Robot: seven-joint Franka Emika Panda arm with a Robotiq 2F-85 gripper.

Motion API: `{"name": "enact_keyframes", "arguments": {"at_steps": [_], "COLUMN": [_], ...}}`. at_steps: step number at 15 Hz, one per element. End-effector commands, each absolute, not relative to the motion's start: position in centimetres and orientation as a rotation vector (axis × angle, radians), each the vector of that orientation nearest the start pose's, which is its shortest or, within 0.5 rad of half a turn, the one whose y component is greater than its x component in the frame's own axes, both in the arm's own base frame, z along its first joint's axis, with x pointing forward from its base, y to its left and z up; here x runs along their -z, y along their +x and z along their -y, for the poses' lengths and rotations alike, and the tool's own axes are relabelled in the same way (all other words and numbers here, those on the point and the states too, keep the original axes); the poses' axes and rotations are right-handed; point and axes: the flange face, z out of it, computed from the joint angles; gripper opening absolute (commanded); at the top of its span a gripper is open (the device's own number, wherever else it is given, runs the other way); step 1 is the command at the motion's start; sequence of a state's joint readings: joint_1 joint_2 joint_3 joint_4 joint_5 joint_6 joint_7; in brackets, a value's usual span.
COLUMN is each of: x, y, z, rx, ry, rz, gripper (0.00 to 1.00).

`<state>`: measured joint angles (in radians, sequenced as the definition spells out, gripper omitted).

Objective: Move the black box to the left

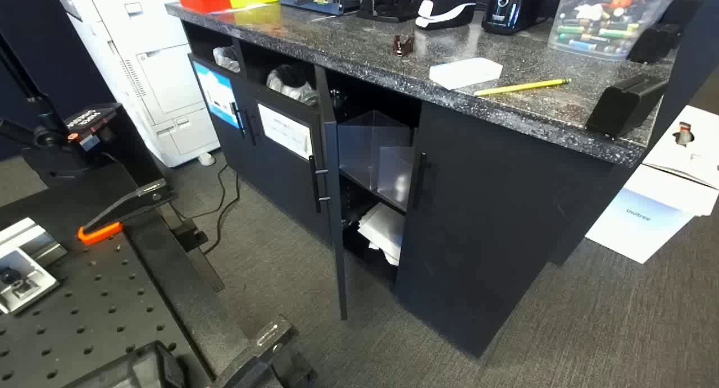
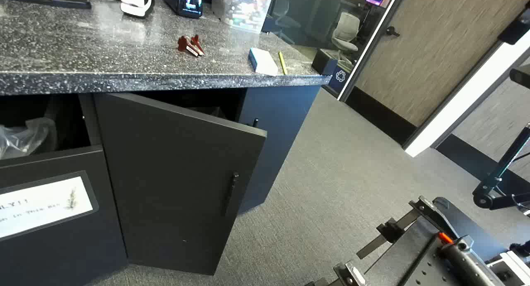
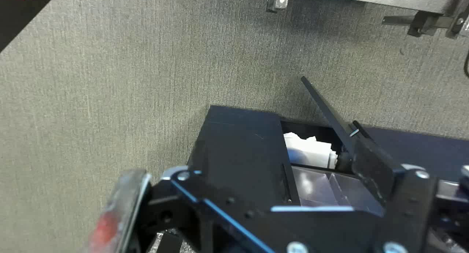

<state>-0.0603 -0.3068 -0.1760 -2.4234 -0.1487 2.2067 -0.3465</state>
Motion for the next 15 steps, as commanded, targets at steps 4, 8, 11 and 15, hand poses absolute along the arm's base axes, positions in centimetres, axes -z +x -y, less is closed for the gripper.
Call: {"name": "enact_keyframes", "arguments": {"at_steps": [4, 8, 11, 15], "x": [-43.0, -43.0, -42.8, -41.0], "y": [43.8, 43.8, 44.6, 50.0], "z": [11.2, 11.2, 10.9, 12.8], "rx": [0.103, 0.103, 0.103, 0.066], "ry": [-3.216, -3.216, -3.22, -3.185], "rz": [0.321, 0.321, 0.314, 0.33], "gripper": [1.0, 1.0, 1.0, 1.0]}}
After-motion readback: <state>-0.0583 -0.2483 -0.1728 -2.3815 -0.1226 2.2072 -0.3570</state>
